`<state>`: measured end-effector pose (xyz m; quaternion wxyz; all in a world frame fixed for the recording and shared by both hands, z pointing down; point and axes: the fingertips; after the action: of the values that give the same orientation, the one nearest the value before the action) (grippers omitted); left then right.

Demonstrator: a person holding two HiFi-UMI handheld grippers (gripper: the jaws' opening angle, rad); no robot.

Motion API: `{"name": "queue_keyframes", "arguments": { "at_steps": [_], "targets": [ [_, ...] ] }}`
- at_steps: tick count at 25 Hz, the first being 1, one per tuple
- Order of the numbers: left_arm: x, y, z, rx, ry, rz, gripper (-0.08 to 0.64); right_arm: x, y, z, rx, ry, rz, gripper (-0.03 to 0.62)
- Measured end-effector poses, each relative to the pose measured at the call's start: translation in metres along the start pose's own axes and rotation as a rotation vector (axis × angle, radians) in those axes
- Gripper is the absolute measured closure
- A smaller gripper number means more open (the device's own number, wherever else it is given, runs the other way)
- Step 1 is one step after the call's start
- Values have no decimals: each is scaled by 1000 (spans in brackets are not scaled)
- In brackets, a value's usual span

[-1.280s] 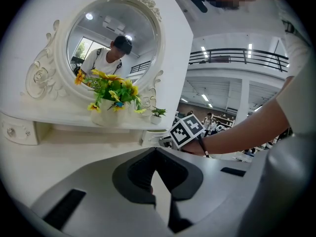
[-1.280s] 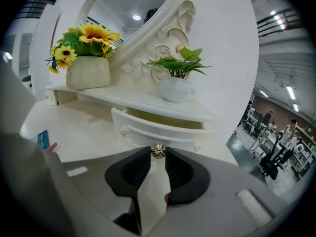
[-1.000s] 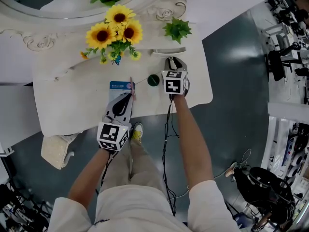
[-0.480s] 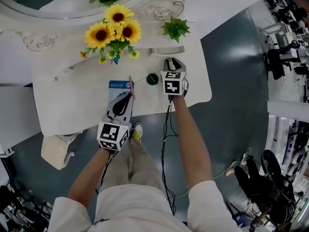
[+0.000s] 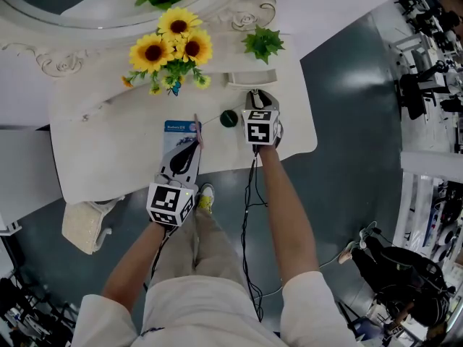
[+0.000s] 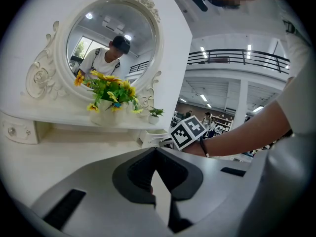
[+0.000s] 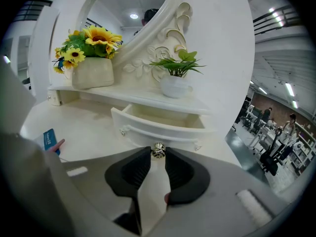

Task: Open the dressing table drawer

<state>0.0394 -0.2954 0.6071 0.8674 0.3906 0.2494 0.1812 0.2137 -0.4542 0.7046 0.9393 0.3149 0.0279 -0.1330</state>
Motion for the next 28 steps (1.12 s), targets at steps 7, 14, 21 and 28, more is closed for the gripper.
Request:
{"name": "queue_keyframes", "arguments": {
  "at_steps": [7, 14, 21, 28],
  "targets": [
    [0, -1, -1, 2, 3, 2, 551, -1, 4, -2, -4, 1, 3, 489],
    [4, 2, -1, -1, 9, 6, 551, -2, 7, -5, -3, 1, 4, 490],
    [5, 1, -3, 2, 9, 7, 551, -3, 11, -7, -7, 0, 5, 489],
    [8, 2, -5, 3, 9, 9, 551, -3, 15, -10, -10, -3, 4, 489]
  ]
}}
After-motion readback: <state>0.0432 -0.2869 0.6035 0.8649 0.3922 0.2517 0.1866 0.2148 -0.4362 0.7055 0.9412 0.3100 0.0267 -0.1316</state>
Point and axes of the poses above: the fingertips, and each gripper's own axes: z forward along the fingers, x to its right, y out of its underside, and after that the axes turned 15 degrees about -x, right-handed
